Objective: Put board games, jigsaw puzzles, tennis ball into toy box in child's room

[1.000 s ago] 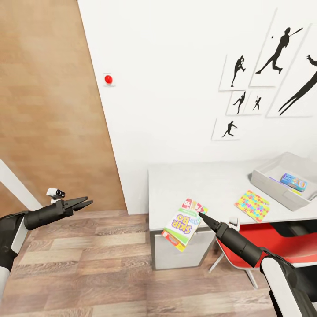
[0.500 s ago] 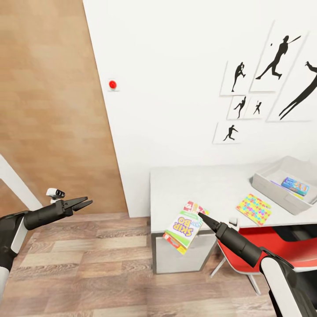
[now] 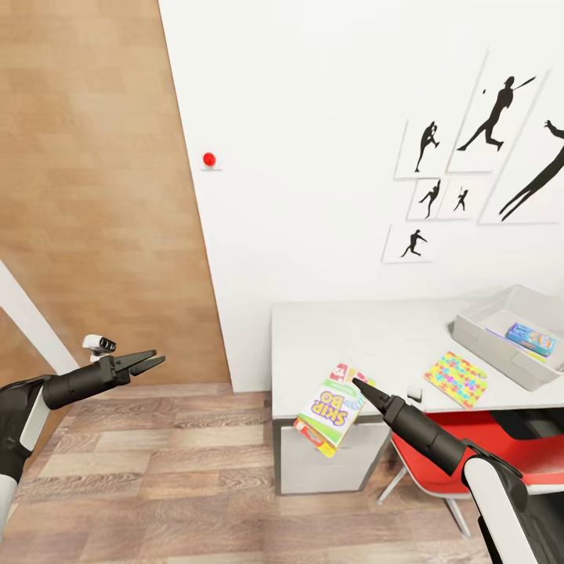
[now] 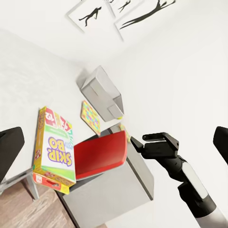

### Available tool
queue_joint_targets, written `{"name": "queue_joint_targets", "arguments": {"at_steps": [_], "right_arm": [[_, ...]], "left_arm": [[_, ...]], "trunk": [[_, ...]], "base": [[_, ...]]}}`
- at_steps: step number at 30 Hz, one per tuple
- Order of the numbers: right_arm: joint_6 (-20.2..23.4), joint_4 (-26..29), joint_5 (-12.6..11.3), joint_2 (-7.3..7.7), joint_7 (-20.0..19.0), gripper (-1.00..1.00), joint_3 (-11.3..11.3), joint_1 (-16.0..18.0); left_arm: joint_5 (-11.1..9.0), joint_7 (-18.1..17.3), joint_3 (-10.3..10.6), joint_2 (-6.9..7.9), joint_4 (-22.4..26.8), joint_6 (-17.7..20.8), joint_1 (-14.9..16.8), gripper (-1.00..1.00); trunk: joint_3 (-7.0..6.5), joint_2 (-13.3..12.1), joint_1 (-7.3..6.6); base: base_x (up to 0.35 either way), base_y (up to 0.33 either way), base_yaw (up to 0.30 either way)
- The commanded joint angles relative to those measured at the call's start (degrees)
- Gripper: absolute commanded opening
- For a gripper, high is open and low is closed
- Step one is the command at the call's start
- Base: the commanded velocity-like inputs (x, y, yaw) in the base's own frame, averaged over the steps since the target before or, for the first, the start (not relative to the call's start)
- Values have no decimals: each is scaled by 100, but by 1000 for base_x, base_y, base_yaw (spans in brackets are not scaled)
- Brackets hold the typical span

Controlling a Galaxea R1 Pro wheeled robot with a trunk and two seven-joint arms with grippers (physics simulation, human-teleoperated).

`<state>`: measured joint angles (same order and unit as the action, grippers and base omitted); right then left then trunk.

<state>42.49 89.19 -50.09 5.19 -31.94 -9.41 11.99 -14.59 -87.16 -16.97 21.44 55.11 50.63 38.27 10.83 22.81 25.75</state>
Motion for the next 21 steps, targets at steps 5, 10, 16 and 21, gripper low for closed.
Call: {"name": "queue_joint_targets", "arguments": {"at_steps": [5, 10, 16, 21], "right_arm": [[40, 2, -18, -1, -5, 100, -8, 5], [40, 2, -18, -1, -4, 100, -8, 5], [40, 7, -18, -1, -5, 100, -8, 5], [40, 6, -18, -1, -5, 100, -8, 5]], "left_arm": [[0, -20, 1, 1, 0, 61, 5, 100], [0, -20, 1, 4, 0, 61, 5, 100], [0, -20, 1, 4, 0, 61, 5, 100], [0, -20, 1, 3, 0, 61, 5, 100]], "trunk": [[-36, 11, 4], [-84, 11, 4], [-142, 11, 4], [-189, 11, 4]], "base": [[0, 0, 62], [0, 0, 62], [0, 0, 62], [0, 0, 62]]}}
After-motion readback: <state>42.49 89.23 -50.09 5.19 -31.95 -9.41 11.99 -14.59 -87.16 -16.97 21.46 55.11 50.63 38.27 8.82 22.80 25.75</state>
